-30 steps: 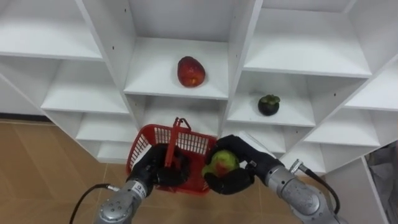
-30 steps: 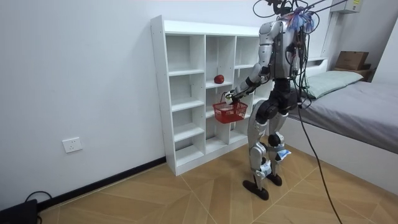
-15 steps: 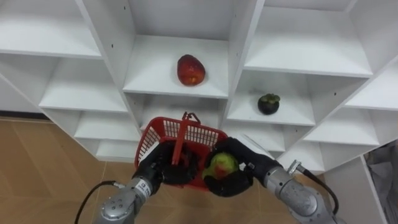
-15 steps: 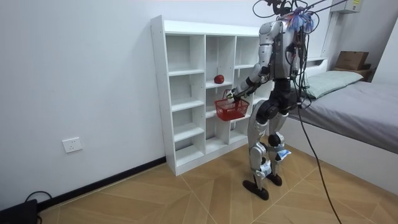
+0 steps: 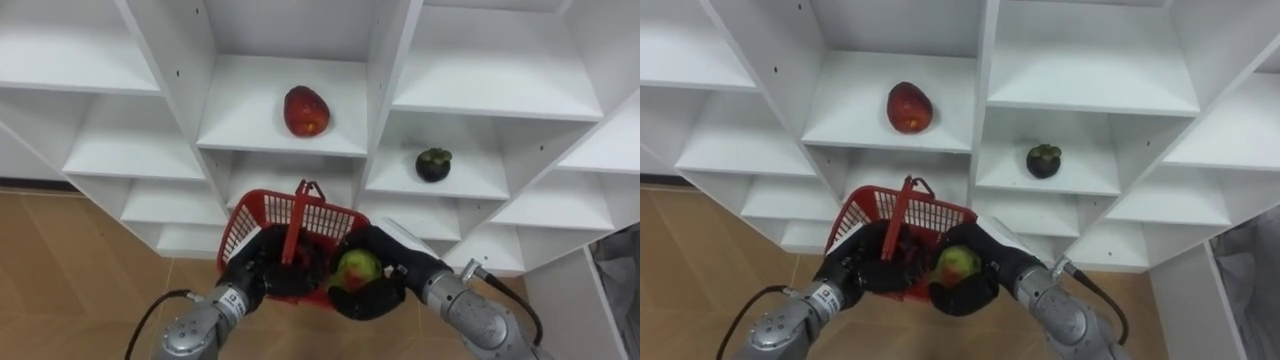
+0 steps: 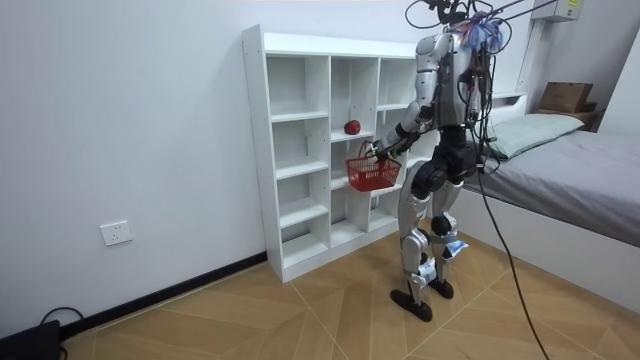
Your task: Collect fruits from the closet
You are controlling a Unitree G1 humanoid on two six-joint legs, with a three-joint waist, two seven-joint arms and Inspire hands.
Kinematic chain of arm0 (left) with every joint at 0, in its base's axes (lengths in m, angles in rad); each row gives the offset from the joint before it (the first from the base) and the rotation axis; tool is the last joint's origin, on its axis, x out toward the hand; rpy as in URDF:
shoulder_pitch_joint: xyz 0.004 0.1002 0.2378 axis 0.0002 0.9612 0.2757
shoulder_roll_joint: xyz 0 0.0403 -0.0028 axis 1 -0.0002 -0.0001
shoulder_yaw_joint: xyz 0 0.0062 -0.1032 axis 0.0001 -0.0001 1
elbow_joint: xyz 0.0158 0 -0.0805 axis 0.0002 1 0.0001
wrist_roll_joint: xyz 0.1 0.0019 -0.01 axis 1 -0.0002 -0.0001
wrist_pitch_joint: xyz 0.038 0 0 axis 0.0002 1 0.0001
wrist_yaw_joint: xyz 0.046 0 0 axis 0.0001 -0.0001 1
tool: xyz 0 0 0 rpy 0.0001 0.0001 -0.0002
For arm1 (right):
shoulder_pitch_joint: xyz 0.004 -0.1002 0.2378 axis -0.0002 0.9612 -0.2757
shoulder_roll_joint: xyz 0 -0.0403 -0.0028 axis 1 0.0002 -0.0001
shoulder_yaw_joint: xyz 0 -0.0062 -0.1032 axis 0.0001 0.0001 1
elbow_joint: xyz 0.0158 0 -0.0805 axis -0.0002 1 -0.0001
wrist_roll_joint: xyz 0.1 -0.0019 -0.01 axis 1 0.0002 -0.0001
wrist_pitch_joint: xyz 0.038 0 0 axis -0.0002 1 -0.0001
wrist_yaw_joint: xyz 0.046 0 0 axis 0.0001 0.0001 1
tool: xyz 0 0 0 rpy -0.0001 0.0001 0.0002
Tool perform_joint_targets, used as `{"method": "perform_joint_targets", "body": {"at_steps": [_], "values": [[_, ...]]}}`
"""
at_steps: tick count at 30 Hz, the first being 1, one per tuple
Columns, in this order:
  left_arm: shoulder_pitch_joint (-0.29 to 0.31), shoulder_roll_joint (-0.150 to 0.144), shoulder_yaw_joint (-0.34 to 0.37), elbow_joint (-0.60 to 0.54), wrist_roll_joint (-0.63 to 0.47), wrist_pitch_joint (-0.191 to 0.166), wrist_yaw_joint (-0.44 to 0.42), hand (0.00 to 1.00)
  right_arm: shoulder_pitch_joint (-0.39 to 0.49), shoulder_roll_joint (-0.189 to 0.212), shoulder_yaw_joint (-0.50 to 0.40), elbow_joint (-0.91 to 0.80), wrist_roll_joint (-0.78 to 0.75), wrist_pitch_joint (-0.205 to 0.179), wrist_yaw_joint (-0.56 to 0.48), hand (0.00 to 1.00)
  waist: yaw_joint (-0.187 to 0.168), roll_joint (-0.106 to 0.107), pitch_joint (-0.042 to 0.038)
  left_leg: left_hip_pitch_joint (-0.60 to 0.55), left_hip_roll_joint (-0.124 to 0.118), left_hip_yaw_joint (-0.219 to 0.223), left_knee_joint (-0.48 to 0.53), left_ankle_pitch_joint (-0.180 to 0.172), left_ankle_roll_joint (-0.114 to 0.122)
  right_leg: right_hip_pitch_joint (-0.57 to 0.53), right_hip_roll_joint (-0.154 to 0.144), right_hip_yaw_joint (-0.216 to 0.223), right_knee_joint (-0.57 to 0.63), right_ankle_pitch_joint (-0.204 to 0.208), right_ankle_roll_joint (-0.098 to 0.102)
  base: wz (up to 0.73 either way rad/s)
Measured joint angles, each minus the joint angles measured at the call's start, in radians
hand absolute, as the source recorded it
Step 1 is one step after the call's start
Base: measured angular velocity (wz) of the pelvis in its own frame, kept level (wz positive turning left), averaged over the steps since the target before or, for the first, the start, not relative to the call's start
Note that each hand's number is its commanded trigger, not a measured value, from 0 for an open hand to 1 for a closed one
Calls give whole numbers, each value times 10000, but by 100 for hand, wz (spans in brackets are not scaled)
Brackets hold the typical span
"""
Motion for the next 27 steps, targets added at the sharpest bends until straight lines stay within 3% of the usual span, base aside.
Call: {"method": "perform_joint_targets", "body": {"at_steps": [3, 15, 27], "values": [[38, 174, -186, 0, -186, 2, -85, 100, 0, -3, 3, -1, -23, 0, -54, 100, 3, 21, 13, 76, -1, -1, -30, 0, -1, 61, 2, 11, 6, -2, 1, 0], [293, 335, -337, -24, -186, 35, -384, 100, -2, -23, 26, 2, -52, -2, -516, 100, 3, 48, 26, 88, -9, -8, -78, 1, -1, 63, -3, -5, -16, -7, 7, 0], [329, 351, -525, -217, -205, 35, -567, 100, -2, -71, 38, 55, -26, -3, -820, 100, 9, 46, 25, 105, -11, 2, -100, 1, -1, 63, -4, 6, -21, -11, 9, 0]]}}
